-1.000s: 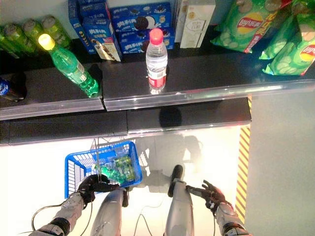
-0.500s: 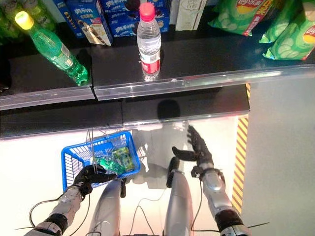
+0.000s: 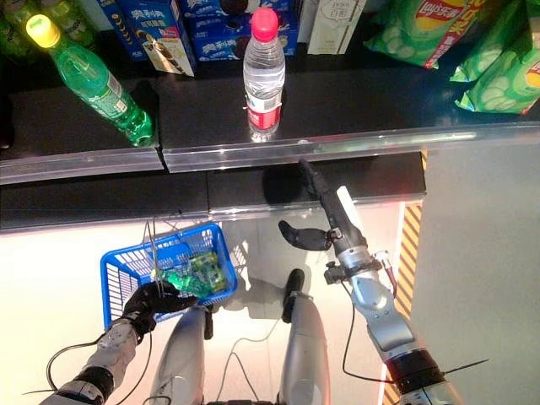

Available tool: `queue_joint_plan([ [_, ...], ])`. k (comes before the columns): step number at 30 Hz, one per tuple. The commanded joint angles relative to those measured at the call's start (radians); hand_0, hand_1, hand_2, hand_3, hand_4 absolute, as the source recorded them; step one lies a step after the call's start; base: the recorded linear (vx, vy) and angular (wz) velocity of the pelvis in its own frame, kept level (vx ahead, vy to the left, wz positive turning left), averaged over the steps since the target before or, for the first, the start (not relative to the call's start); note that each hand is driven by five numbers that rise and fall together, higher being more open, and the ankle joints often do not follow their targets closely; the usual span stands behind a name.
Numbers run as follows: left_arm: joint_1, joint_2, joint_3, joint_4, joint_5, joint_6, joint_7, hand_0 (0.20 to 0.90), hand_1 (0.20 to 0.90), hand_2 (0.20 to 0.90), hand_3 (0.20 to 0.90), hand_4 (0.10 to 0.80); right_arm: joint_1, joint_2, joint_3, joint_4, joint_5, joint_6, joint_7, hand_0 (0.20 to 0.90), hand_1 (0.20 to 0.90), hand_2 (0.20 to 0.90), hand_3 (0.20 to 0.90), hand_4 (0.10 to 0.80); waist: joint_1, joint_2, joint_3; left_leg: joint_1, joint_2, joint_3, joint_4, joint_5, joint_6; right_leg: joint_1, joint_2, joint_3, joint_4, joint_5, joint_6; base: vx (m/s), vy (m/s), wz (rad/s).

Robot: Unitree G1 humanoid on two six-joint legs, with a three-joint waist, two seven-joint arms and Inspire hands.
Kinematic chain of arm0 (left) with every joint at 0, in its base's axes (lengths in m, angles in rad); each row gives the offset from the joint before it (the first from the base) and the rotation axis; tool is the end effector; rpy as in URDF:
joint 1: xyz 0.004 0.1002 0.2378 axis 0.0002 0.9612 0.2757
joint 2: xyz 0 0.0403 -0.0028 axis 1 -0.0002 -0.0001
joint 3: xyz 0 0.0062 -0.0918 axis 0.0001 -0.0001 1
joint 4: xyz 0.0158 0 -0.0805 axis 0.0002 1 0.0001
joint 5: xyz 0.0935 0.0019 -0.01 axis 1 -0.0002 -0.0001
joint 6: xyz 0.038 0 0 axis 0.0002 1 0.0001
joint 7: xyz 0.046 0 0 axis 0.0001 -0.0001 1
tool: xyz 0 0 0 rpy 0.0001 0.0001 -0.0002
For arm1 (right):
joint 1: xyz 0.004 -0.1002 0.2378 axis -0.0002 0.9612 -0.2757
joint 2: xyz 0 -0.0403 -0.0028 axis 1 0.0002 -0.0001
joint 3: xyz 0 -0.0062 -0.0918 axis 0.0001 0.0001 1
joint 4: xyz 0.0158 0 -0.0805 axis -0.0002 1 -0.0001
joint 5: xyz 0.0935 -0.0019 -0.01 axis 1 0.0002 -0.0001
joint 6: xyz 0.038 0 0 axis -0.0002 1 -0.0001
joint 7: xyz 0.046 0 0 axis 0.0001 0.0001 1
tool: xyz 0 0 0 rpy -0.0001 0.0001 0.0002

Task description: Pick up the drink and place into the basket.

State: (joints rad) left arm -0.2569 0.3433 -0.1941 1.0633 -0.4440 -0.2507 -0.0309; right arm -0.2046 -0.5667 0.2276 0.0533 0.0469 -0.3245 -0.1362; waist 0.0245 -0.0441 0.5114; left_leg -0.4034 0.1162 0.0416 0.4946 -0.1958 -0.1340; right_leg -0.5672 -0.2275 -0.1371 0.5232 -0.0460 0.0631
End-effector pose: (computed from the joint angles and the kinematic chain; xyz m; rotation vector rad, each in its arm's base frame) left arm 0.1880 0.2338 -0.0389 0.0317 0.5482 0.1401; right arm 0.2260 -0.1949 0.1076 -0.4778 -0.4333 0.1616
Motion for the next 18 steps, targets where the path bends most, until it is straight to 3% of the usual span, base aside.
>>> queue_joint_plan([
  [1,0.107,0.057,-0.019,-0.042,-0.003,-0.062,-0.014,0.300,0.300,0.300,0.200,0.100,-0.067,-0.055,-0.056,-0.189,0.041,-0.093,-0.046,0.900,0.900,0.900,0.900,0.800,0.010,-0.003,-0.014,-0.056,-0.042,-0.002,0.002,0.089,0.091,0.124,-0.004,0.007,-0.104,0.019,0.053,0.036,-0.006,0.01],
  [18,0.107,0.065,-0.042,-0.069,0.015,-0.003,-0.014,0.300,0.300,0.300,0.200,0.100,-0.225,-0.044,-0.137,-0.127,0.241,-0.124,-0.095,0.900,0.900,0.900,0.900,0.800,0.037,0.009,0.009,-0.043,-0.040,-0.008,0.061,0.073,0.081,0.191,-0.010,-0.014,-0.101,0.007,0.031,0.051,-0.009,0.01],
])
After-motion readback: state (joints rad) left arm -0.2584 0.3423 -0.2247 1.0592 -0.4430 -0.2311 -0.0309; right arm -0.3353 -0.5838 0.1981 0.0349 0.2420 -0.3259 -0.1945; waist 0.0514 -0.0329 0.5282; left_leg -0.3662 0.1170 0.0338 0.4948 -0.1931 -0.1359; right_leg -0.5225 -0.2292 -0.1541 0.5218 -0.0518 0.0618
